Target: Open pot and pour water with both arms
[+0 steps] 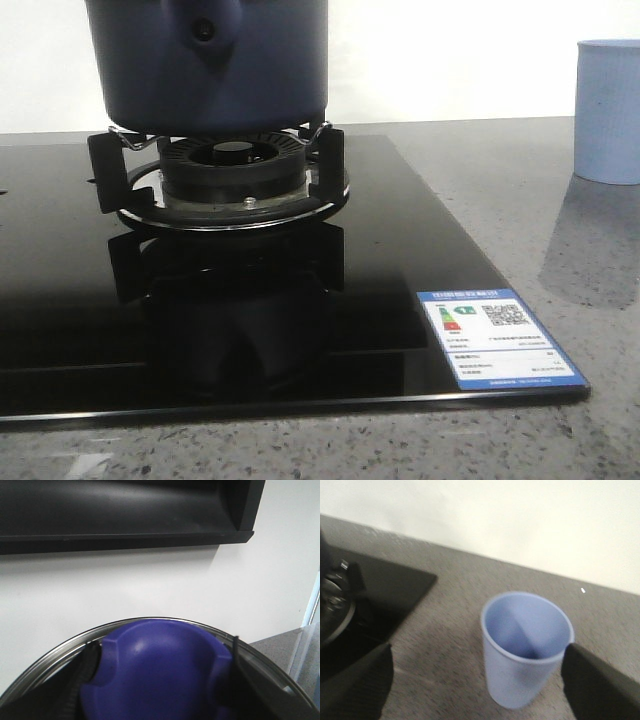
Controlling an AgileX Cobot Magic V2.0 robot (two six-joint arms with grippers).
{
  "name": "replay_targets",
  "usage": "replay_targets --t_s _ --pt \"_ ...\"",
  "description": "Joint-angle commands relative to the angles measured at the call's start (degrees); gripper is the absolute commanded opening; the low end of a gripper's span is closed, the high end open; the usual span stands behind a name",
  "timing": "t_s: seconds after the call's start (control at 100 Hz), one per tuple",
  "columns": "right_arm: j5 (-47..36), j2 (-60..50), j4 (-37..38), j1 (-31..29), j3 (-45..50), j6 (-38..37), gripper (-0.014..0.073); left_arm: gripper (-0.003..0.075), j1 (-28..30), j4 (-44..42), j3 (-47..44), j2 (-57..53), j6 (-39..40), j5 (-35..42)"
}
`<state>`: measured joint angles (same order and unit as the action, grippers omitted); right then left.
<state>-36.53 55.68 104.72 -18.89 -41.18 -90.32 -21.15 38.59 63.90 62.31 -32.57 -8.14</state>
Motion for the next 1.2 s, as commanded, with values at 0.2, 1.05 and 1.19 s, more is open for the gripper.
replay_targets --t_s 0.2,1.05,1.19 --pt "-9.47 -4.94 -6.18 -0.24 -1.51 0.01 0.0052 0.0358 -1.25 1.04 2.05 1.06 0.35 4.60" --pt "-12.38 -4.94 -6.18 -0.24 -1.51 0.01 0.0396 0.0358 -11.51 0.22 2.05 12.34 0.35 13.45" --pt "-12.49 -4.94 -6.18 -0.24 -1.51 0.01 0.0390 0.0358 -11.51 -0.31 2.05 14.32 0.35 14.60"
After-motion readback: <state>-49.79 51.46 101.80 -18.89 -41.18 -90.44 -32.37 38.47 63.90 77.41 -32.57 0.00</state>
